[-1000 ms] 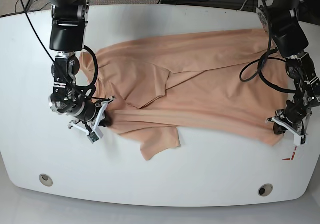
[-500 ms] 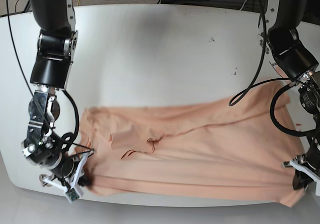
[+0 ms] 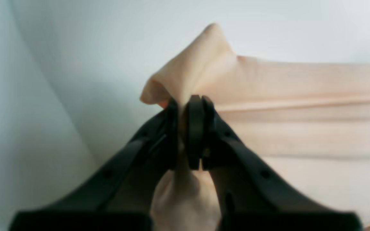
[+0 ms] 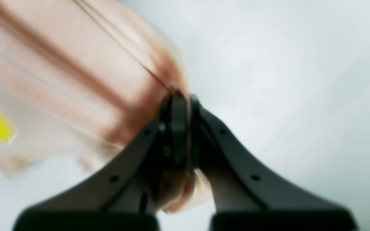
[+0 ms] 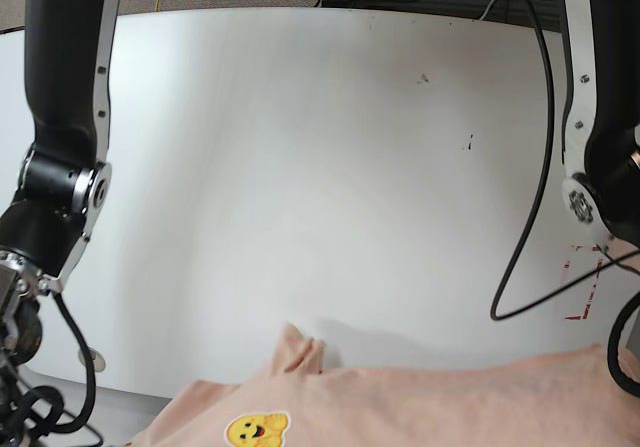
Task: Layout the t-shirt on the table in an organized manner, then fold the t-shirt properly
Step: 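Lift the t-shirt with both grippers and shake it out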
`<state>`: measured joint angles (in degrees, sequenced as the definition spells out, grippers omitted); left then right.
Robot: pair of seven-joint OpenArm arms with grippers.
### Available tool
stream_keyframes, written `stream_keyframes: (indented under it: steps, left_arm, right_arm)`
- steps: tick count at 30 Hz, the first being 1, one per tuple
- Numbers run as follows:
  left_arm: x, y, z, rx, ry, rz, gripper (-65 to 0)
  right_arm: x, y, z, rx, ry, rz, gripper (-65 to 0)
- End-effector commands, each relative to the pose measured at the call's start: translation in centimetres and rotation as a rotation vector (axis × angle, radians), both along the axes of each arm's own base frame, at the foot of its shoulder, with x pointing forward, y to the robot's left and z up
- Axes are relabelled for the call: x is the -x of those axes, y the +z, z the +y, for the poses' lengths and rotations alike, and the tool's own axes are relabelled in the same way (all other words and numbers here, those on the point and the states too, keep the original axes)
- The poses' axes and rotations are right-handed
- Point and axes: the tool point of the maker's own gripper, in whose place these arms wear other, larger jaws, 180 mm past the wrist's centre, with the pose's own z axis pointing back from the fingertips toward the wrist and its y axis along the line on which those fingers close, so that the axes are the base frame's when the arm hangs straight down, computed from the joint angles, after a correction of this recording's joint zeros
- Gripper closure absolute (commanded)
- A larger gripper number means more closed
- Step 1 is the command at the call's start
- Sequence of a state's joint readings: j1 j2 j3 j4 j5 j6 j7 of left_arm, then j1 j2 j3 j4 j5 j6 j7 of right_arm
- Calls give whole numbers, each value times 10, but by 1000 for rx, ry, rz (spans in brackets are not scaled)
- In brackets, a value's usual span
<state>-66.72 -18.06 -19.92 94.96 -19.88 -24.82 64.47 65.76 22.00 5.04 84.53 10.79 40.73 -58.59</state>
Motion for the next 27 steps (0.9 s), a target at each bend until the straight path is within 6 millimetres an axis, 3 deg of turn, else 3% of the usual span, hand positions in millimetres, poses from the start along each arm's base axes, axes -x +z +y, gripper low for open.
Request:
stream_keyframes:
  steps: [1,4,7,13,15,16,17,19,24,27]
  left_arm:
    - [10,39,8,4,27,-75,-4]
    - [8,43,5,-5,19,-74,-4]
    - [4,33,3,-10,16,-50,-4]
    - [-2,-18,0,-33,28,36,-4]
    - [-3,-51,-4,-53,32,89,-4]
    - [-2,-58,-6,-58,32,101,-4]
    - [-1,-80,-8,-74,35,137,-4]
    - [2,-108,-11,-89,36,186,-4]
    - [21,-195,-5,-57,53,343,-4]
    - [35,-236,-2,-17,53,421,-4]
  right_arm:
    - [12,47,-23,60,-95,-69,-13]
    - [16,53,-27,95,-117,-64,-13]
    - [21,52,-31,113,-141,-60,-13]
    - [33,-5,-44,140,-183,19,-10]
    - [40,-44,-48,132,-189,75,-10]
    - [42,-54,-50,130,-193,89,-10]
    - [49,-82,-52,125,-197,133,-10]
    - [58,-118,-52,112,-198,193,-10]
    - [93,-213,-50,58,-201,364,-10]
    - [117,-252,-48,31,-209,440,-10]
